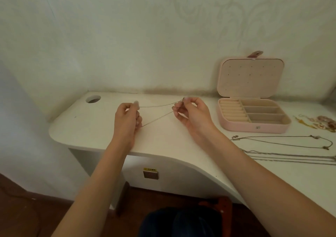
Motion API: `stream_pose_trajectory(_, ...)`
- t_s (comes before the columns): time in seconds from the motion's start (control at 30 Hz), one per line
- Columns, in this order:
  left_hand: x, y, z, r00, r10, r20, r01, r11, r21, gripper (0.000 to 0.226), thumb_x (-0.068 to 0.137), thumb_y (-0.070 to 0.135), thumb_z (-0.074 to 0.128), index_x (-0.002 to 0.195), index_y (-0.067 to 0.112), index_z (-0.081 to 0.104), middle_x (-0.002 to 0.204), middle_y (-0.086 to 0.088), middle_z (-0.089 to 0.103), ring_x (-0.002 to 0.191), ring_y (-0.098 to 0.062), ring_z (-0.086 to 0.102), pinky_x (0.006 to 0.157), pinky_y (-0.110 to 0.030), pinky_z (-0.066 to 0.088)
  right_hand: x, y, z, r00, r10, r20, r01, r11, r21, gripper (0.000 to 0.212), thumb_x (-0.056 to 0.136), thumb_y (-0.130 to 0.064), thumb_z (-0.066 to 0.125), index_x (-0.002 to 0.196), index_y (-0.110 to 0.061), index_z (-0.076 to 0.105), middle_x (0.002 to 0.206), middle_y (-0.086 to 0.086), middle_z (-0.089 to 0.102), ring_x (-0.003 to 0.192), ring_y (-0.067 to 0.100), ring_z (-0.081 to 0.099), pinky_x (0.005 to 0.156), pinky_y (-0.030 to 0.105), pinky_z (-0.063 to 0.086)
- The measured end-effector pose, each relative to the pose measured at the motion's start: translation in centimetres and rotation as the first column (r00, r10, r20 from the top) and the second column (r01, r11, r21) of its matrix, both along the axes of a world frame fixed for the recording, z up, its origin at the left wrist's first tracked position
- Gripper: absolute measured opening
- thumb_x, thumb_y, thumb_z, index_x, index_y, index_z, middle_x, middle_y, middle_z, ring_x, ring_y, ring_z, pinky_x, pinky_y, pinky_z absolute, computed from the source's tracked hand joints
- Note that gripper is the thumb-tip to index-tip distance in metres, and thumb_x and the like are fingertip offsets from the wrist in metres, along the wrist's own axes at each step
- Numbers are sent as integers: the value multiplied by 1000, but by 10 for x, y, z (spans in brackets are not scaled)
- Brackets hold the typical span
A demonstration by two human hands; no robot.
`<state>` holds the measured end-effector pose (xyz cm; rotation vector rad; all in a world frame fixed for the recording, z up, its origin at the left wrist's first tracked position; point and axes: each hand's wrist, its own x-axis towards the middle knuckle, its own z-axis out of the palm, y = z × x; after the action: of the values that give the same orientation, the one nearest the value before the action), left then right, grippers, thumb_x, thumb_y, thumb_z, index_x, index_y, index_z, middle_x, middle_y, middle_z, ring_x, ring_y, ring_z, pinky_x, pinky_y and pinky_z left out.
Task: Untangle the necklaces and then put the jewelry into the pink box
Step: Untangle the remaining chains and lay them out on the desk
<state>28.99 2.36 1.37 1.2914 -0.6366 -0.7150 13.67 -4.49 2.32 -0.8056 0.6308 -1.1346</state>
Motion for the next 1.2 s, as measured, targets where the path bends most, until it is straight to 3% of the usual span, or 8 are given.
stream_pose_trajectory(0.17, -3, 2, -4, 978, 55, 203, -70, 995, 67, 28, 82, -5, 59, 99, 16, 50, 79, -3, 48, 57, -13, 48, 55, -21, 43, -22, -13, 29, 998, -58, -39, 54, 993, -106, 14, 98, -11, 48, 85, -14, 44, 63, 2, 51, 50, 11, 49, 51, 21, 43)
stream_pose_trajectory(0.3, -4, 0, -4, 979, 141, 147, -146, 989, 21, 11, 89, 4, 56, 91, 14, 51, 74, -7, 47, 57, -11, 53, 53, -21, 52, -41, -22, 33, 968, -112, -224, 59, 972, -229, 15, 98, -13, 50, 85, -15, 42, 64, 2, 48, 40, 7, 34, 39, 18, 30)
stream_pose_trajectory(0.47, -7, -2, -5, 960, 197, 197, -210, 976, 49, 7, 95, 18, 51, 94, 12, 50, 67, -6, 52, 49, -10, 47, 41, -17, 37, -59, -39, 36, 863, -277, -423, 87, 906, -415, 18, 97, -15, 51, 82, -19, 43, 64, 0, 50, 38, 4, 32, 35, 16, 22)
stream_pose_trajectory(0.67, -5, -2, -8, 913, 305, 271, -332, 942, 56, 11, 94, 22, 54, 94, 11, 52, 73, -10, 58, 49, -12, 48, 42, -16, 39, -75, -50, 42, 687, -583, -433, 177, 713, -679, 16, 95, -12, 51, 84, -20, 44, 66, 6, 52, 52, 7, 48, 54, 21, 39)
stream_pose_trajectory(0.77, -4, -1, -9, 893, 320, 317, -353, 934, 53, 10, 92, 19, 58, 94, 10, 53, 83, -12, 59, 54, -13, 52, 39, -10, 39, -80, -54, 42, 640, -637, -430, 190, 673, -715, 7, 95, -10, 48, 91, -14, 44, 69, 4, 53, 56, 3, 51, 55, 15, 40)
stream_pose_trajectory(0.87, -6, 0, -10, 860, 307, 407, -358, 932, 55, 8, 88, 14, 61, 91, 9, 55, 74, -6, 56, 51, -15, 52, 42, -9, 38, -85, -58, 42, 591, -697, -406, 276, 648, -710, 14, 95, -11, 47, 87, -20, 42, 79, 16, 61, 59, 11, 54, 60, 23, 43)
stream_pose_trajectory(1.03, -5, 1, -10, 873, 279, 401, -341, 936, 91, 10, 83, 6, 59, 83, 15, 57, 69, -2, 56, 64, -20, 62, 61, -28, 47, -93, -59, 44, 577, -732, -361, 411, 643, -647, 26, 96, -12, 46, 80, -30, 37, 83, 18, 64, 57, 14, 57, 50, 21, 42)
stream_pose_trajectory(1.2, -4, 1, -8, 896, 125, 427, -186, 977, 104, 18, 81, 4, 58, 78, 21, 63, 66, 2, 51, 67, -19, 50, 64, -33, 42, -86, -50, 47, 735, -570, -367, 274, 745, -608, 21, 95, -9, 51, 81, -22, 43, 72, 5, 64, 50, 3, 57, 48, 17, 45)
